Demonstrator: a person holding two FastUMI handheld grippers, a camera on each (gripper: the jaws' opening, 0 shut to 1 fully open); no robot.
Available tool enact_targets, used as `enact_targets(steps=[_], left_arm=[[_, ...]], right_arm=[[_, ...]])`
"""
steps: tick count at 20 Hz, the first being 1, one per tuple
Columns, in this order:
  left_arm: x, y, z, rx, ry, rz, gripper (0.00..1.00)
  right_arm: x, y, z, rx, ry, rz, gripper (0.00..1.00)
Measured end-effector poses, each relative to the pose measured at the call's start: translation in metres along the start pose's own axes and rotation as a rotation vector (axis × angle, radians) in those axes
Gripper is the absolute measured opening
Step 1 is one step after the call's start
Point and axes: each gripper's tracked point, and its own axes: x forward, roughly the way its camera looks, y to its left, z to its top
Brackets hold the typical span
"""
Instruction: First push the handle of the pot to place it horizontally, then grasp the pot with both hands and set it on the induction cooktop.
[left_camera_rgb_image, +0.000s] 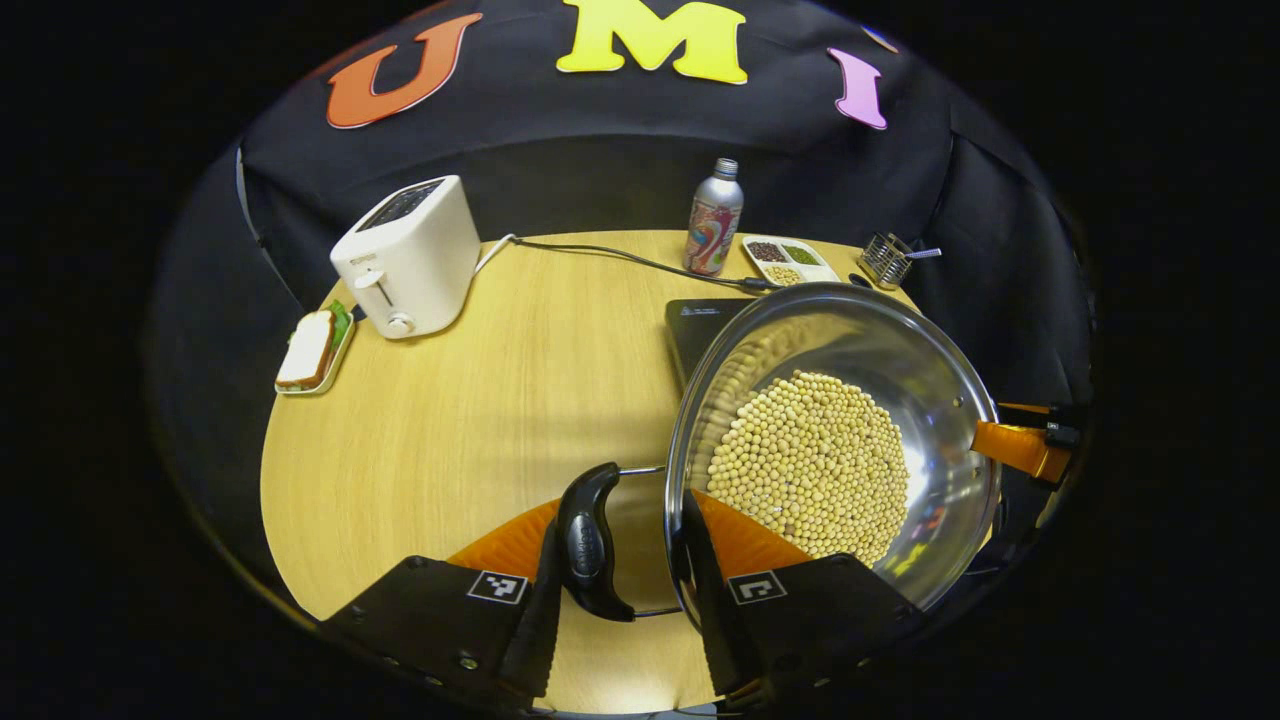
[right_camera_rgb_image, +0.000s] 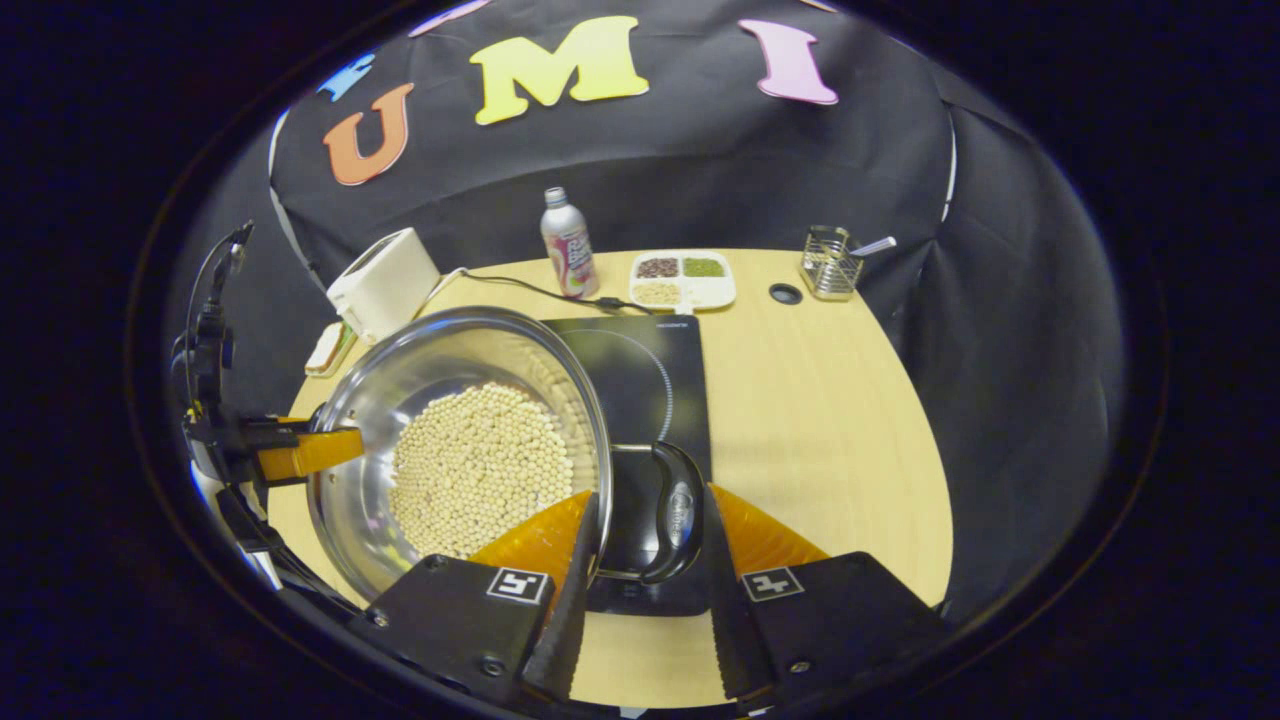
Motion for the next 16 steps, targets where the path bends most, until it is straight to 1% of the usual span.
enact_targets(steps=[2, 3, 4, 6, 7, 8, 11, 16], left_arm=[[0.008, -0.016, 0.004, -0.001, 0.004, -0.01, 0.58], [0.012, -0.021, 0.006, -0.001, 0.006, -0.012, 0.58], [0.015, -0.027, 0.008, -0.002, 0.008, -0.013, 0.58], [0.022, -0.034, 0.012, 0.001, 0.012, -0.012, 0.58], [0.024, -0.039, 0.015, 0.001, 0.014, -0.012, 0.63], [0.027, -0.041, 0.018, 0.001, 0.013, -0.01, 0.58], [0.035, -0.047, 0.026, -0.009, 0.012, -0.003, 0.58], [0.047, -0.047, 0.034, -0.028, 0.021, 0.01, 0.58]], right_arm=[[0.003, -0.017, 0.005, -0.001, -0.002, -0.012, 0.53], [0.004, -0.024, 0.007, 0.0, -0.002, -0.016, 0.57], [0.006, -0.031, 0.009, 0.003, 0.003, -0.019, 0.54], [0.01, -0.042, 0.013, 0.009, 0.011, -0.021, 0.54], [0.013, -0.045, 0.016, 0.01, 0.013, -0.02, 0.54], [0.015, -0.049, 0.019, 0.008, 0.015, -0.018, 0.54], [0.023, -0.058, 0.031, -0.002, 0.014, -0.014, 0.54], [0.037, -0.06, 0.044, -0.026, 0.03, -0.001, 0.54]])
